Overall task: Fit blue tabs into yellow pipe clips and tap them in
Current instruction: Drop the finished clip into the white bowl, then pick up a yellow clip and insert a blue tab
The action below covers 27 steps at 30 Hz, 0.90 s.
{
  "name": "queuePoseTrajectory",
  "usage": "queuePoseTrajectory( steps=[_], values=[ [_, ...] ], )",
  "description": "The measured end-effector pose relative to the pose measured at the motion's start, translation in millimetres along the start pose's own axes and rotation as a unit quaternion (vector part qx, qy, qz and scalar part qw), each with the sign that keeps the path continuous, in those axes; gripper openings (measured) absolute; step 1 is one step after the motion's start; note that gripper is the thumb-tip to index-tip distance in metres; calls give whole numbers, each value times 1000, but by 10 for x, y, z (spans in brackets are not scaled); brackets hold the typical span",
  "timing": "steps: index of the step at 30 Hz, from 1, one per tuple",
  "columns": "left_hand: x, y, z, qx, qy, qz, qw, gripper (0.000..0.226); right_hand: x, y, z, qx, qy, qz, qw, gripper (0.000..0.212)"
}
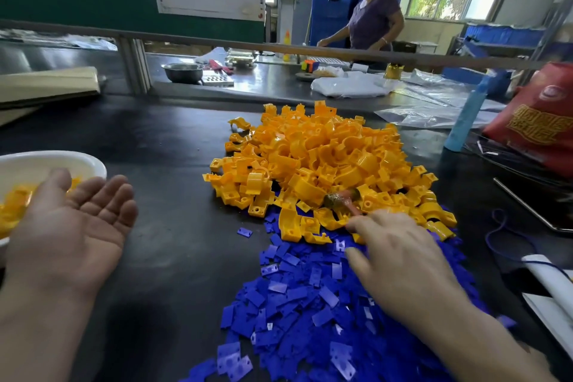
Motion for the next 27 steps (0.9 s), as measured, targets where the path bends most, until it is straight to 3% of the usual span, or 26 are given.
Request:
queuePoseTrajectory(
  steps=[4, 6, 9, 12, 14, 16, 18, 20, 23, 27],
  values=[
    [-146, 306, -41, -1, -24, 18, 1000, 24, -185, -325, -368, 91, -4, 2, 996, 38],
    [-276, 482, -181, 29, -102, -6, 994, 22, -347, -471, -498, 107, 25, -27, 994, 43],
    [-472, 728, -473, 62, -227, -66, 970, 17, -505, -561, -596, 116, 66, -58, 989, 41],
    [-581, 923, -654, 42, -340, -125, 931, 14, -511, -538, -604, 134, 70, -17, 988, 27],
    [-617, 1024, -722, 10, -421, -157, 893, 8, -461, -476, -589, 149, 51, 0, 988, 22],
    [-651, 1106, -759, -80, -526, -202, 822, 9, -360, -391, -564, 148, 12, 13, 989, 22],
    [-699, 1217, -812, -185, -602, -269, 729, 34, -206, -288, -527, 127, -60, 13, 990, 23],
    [-748, 1339, -882, -235, -596, -343, 686, 58, -29, -166, -503, 106, -162, -16, 981, 18],
    [-779, 1448, -955, -248, -554, -400, 687, 69, 168, 14, -458, 86, -291, -67, 950, 12],
    [-813, 1488, -961, -250, -537, -404, 697, 55, 225, 133, -365, 38, -366, -74, 927, 15]
  ],
)
Point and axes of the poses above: each hand's wrist, its own y-axis away from the middle knuckle, its own x-axis out of the back of the hand, z = x × y, the point moved 3 cm from there along -y, towards the middle knuckle, and after that the axes turned 5 degrees about z, right-handed, at the moved point
